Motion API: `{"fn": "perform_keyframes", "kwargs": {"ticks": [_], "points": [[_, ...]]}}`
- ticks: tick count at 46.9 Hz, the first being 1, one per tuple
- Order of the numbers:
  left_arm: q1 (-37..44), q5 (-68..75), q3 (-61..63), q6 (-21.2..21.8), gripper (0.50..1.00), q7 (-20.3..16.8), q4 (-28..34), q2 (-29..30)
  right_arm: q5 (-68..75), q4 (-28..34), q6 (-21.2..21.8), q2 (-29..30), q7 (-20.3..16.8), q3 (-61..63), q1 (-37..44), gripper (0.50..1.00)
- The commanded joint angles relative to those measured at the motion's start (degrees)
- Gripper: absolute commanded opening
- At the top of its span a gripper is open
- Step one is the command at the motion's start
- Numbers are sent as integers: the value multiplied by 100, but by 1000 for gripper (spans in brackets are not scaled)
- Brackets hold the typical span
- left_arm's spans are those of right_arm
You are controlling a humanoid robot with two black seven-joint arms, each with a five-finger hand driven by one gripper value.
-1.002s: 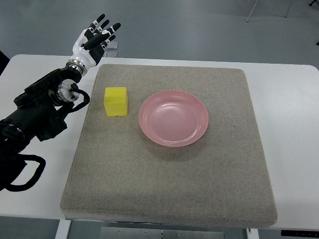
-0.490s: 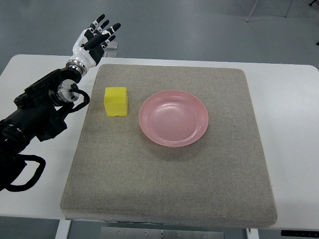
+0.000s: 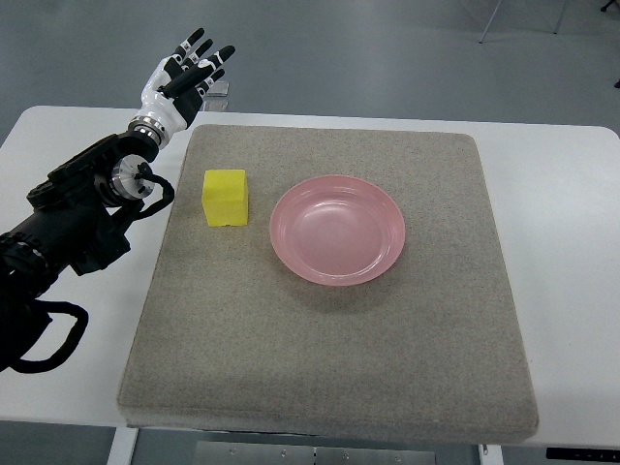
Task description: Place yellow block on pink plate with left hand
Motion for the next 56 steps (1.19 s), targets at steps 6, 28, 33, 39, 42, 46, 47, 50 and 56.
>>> {"fn": "perform_keyframes", "kwargs": {"ticks": [6,28,33,39,42,46,47,50,56], "points": [[-1,9,83,69,988,0,-289,39,1,-4,0,0,0,0,0,924],[-387,79,2112,210,988,167,-588,381,1,-4,0,0,0,0,0,924],[-721,79,2850,140,988,176,-676,539,1,-4,-9,0,0,0,0,924],[-1301,79,3808,122,988,325,-1246,978,1,5,0,0,0,0,0,924],[-1591,88,4274,43,988,527,-1721,1259,1,5,0,0,0,0,0,924],[-1951,219,4819,-88,986,703,-2301,1637,1,-4,0,0,0,0,0,924],[-2039,316,4951,-106,986,712,-2415,1716,1,5,0,0,0,0,0,924],[-2259,719,5215,-159,986,721,-2653,1928,1,5,0,0,0,0,0,924],[-2453,1625,5278,-527,986,712,-2759,2200,1,5,0,0,0,0,0,924]]}}
